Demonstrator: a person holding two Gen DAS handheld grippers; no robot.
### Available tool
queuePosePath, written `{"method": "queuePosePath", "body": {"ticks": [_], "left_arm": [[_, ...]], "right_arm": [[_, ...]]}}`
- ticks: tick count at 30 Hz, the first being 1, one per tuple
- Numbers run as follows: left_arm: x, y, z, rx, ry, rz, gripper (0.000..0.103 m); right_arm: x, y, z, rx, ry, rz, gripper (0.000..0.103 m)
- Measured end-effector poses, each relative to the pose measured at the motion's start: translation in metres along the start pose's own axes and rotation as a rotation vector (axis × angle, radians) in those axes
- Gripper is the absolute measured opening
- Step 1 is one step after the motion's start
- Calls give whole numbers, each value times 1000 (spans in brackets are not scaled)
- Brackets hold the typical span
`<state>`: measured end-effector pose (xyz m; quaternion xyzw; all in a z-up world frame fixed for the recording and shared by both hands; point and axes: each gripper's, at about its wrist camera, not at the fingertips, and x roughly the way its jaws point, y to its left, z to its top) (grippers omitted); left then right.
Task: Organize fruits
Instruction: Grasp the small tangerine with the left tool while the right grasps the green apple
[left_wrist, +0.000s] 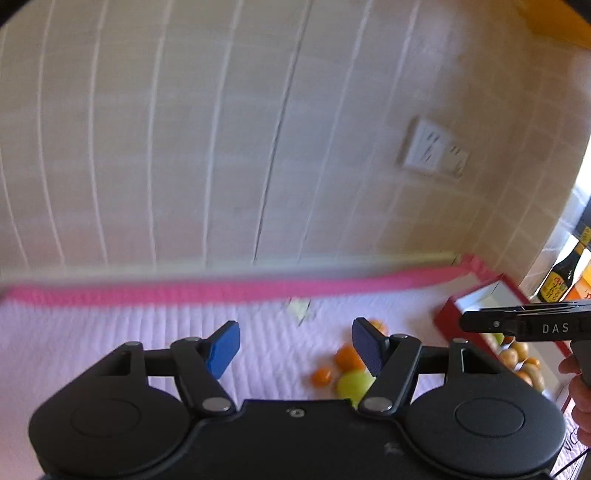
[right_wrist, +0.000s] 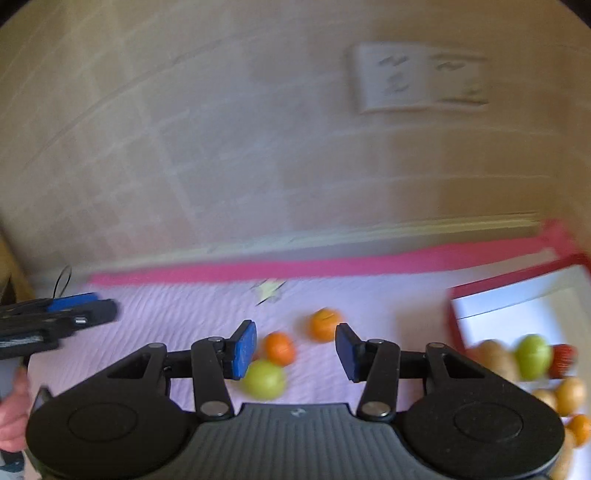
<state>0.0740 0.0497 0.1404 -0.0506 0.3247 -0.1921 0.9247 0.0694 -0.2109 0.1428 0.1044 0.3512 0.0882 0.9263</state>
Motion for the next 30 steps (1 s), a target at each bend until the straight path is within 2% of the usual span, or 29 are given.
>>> {"method": "queuePosePath", "body": {"ticks": [5,8,11,12,17,23,25,30], "left_arm": [[53,4,-19,44,101,-33,67],[89,12,-22,5,182,-103,51],[118,18,-25,-69,250,-195,49],[126,18,-27,-80,265,-205,49],[147,5,-34,-45,296,-194,48],[159,2,-38,-40,298,-187,35],[159,-1,-39,-23,297,-176,25],[158,-5,-40,-14,296,-154,24]], "right_arm": [[43,25,-18,-43,103,47,50],[65,30,-32,-54,146,50,49],[81,35,-45,-80,152,34,49],[85,36,-48,-89,153,28,49],[109,38,-54,-130,171,-6,50],[119,40,-55,-158,171,-3,51],[122,41,-56,-162,173,-11,51],[124,39,-56,-141,167,2,52]]}}
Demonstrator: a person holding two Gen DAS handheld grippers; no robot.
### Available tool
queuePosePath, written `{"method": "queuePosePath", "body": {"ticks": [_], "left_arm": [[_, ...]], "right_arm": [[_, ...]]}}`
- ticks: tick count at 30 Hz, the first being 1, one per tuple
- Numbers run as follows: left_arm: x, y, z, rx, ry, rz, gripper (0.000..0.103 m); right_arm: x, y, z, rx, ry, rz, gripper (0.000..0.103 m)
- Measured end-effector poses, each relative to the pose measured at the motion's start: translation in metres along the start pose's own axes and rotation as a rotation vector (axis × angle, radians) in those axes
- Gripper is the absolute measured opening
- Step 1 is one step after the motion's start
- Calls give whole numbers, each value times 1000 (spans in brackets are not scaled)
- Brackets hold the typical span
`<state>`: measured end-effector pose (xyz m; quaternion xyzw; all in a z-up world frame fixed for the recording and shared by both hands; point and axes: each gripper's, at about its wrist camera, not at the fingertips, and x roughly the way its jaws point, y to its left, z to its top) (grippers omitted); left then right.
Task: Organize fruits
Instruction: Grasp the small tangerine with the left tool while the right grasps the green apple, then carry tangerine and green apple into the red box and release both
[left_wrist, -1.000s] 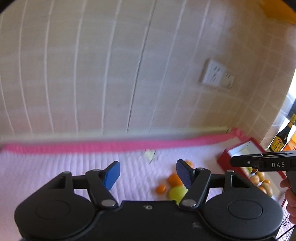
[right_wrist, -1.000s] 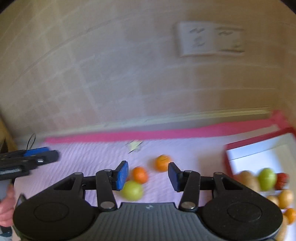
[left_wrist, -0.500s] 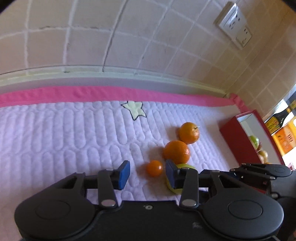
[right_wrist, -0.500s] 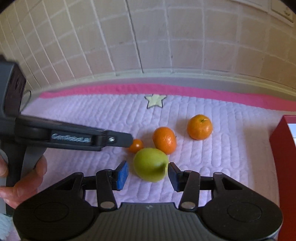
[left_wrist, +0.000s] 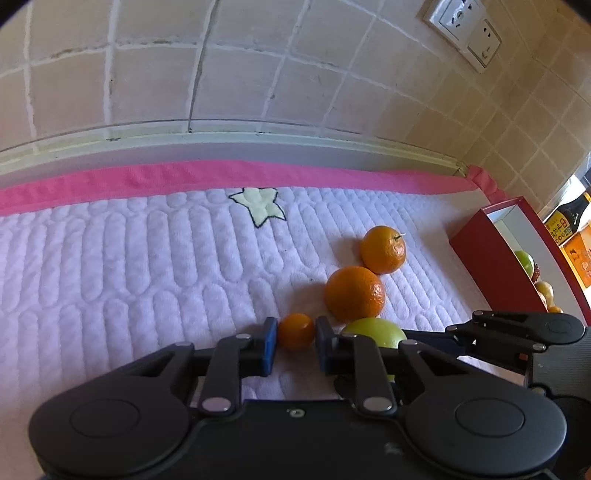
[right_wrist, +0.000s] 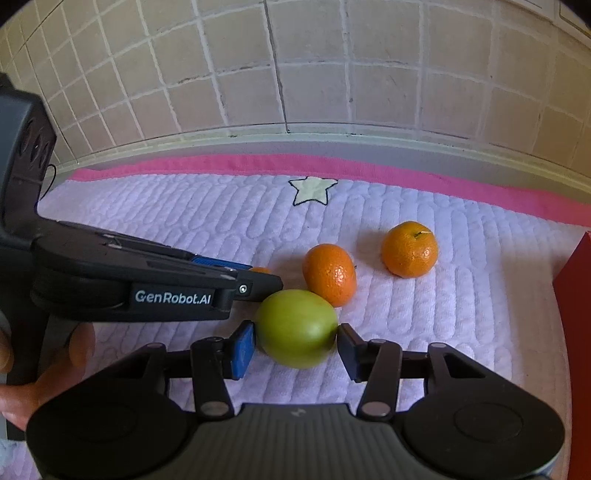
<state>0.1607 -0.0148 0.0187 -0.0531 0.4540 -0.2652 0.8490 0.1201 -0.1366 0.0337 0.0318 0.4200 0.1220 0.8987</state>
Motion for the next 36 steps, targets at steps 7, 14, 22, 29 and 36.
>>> {"method": "queuePosePath", "body": {"ticks": [7,14,22,29,36], "left_arm": [[-6,-1,-2,-11,1,10,24],[-21,-9,-5,-15,-17,35,24],[-61,-34,3,45,-88,39,24],[-99,-94,40,149,-217,55,24],[-90,-197,107,314,-289,-136,24]], "right_arm": [[-4,2,-2,-51,3,-4,50],[-19,7,-11,-67,0,32,50],[-72,0,-11,-39,-86,57,50],[-147,-29,7,7,-268,-17,50],[-224,-113,11,188,-409,-214,50]]}}
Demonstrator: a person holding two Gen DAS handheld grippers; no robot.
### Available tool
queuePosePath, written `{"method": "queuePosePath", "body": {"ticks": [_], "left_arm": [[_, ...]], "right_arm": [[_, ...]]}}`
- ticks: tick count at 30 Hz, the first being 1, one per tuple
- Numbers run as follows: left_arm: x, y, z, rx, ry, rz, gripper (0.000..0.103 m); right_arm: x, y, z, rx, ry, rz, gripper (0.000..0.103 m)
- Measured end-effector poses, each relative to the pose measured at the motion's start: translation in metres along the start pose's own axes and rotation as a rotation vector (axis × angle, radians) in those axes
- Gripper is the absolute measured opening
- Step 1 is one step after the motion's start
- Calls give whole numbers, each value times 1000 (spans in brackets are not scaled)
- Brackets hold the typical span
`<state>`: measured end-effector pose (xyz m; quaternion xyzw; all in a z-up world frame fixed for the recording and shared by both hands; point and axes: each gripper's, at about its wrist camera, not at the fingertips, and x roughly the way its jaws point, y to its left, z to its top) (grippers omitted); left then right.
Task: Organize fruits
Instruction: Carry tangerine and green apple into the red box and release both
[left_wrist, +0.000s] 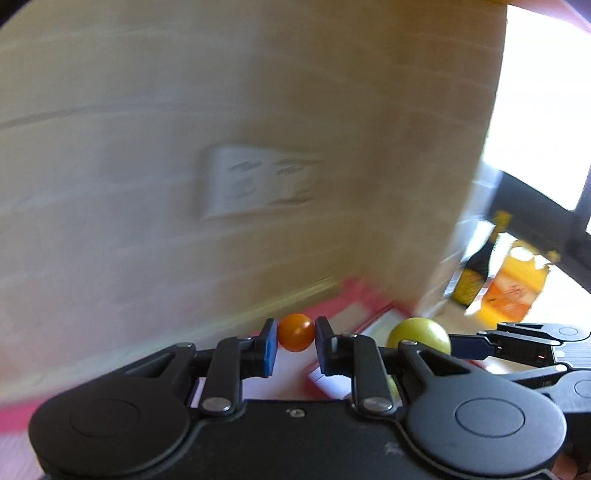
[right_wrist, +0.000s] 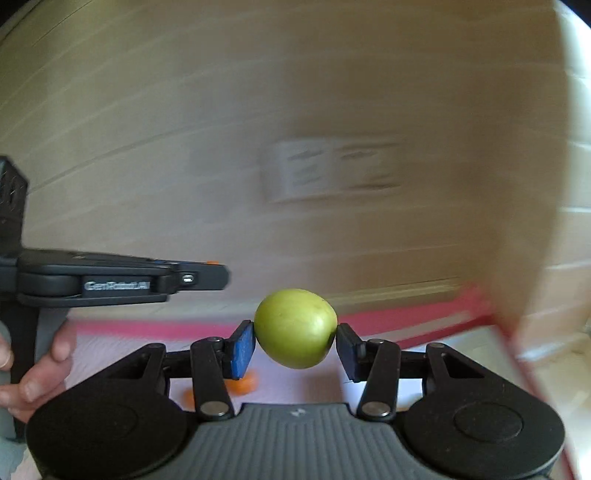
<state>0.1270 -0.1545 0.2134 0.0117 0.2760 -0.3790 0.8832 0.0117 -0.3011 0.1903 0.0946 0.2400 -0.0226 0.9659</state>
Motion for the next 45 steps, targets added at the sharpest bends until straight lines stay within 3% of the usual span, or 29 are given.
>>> {"method": "queuePosePath", "body": {"ticks": [3,7,12,17,26,31,36,38,39,45], "left_arm": [[45,-41,23,60,24,-98,24],[102,-93,29,109,90,-220,24],[162,-143,11,145,212,-329,24],[197,-165,-20,173,310,-350,24],[239,-164,-45,129,460,-377,24],[245,-161,-46,105,475,-383,24],[247,-168,-49,145,482,-365,25],[248,-167,-48,146,477,-352,49],[246,-164,-47,133,472,-350,80],[204,-139,-27,93,384,-355,83]], "right_arm": [[-17,-51,4,86,-30,-129,50],[-30,-112,-7,207,-16,-269,50],[-27,-157,-37,312,42,-345,50],[-13,-180,-69,380,103,-351,50],[2,-185,-103,419,175,-347,50],[7,-186,-108,420,193,-361,50],[13,-184,-109,402,211,-386,51],[15,-183,-109,392,217,-395,53],[13,-182,-108,388,214,-396,55],[-1,-182,-95,402,152,-389,57]]}}
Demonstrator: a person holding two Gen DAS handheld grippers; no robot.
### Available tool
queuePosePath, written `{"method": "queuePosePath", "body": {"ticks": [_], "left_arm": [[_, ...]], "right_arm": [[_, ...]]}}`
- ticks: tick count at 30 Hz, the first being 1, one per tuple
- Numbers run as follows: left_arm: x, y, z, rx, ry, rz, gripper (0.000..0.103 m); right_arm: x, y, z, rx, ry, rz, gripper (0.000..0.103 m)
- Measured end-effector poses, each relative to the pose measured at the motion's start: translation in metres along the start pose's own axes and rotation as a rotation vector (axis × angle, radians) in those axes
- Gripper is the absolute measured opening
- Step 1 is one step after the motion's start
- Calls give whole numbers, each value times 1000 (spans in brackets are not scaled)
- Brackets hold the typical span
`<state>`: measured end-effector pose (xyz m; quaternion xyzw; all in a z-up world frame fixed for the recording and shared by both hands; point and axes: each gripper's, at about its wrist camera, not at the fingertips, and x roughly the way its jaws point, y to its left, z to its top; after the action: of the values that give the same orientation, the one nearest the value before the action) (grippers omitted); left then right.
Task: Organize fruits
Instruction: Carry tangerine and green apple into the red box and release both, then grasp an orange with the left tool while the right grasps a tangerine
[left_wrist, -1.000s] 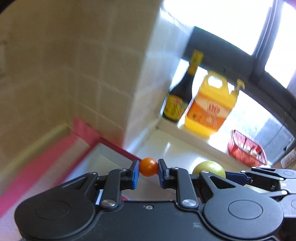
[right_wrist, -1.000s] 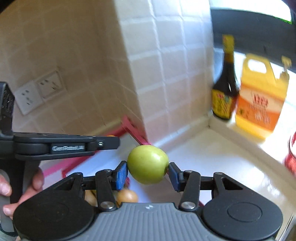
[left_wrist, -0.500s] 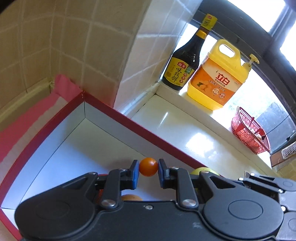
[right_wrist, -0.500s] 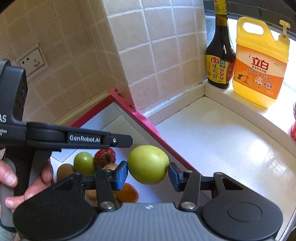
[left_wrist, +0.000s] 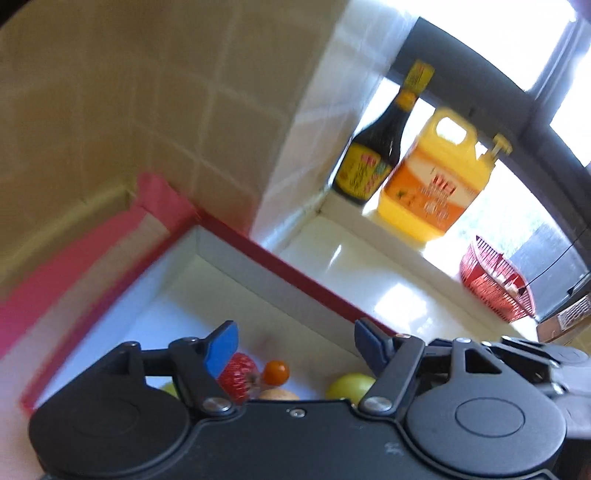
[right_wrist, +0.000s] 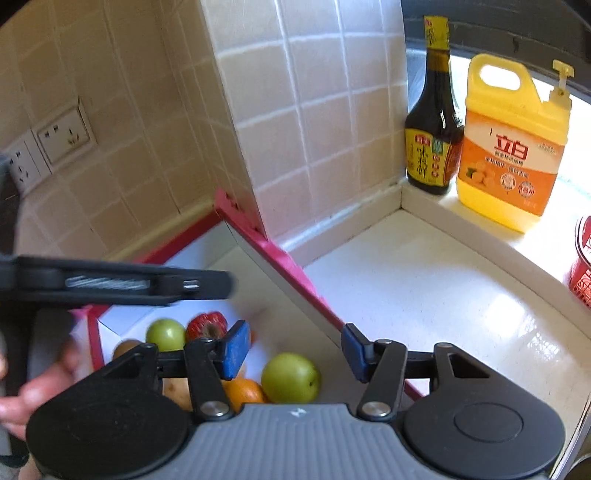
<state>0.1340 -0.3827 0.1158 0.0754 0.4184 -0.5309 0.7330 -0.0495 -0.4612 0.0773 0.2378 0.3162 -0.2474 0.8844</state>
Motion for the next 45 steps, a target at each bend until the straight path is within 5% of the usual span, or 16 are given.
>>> {"method": "queuePosePath", "body": {"ticks": [7,16,22,27,33,45], "left_arm": [[-113,24,-9,17,-130,104,83],[-294,73,-53,-85,-370,520,84],[-367,81,-85,-156,-467,678,85],[-348,105,-127,-217,-383,683,85],[-249,129,-172,-195,-202,674,85],[-162,158,-201,-263,-106,557,85]], "right_arm": [[-22,38,15,-69,-42,84,57],[-49,129,39,-206,-89,270,57],[-56,207,49,-306,-95,412,58],[-25,263,34,-362,-9,479,58],[40,300,5,-358,155,472,54],[106,315,-44,-387,302,436,54]]}}
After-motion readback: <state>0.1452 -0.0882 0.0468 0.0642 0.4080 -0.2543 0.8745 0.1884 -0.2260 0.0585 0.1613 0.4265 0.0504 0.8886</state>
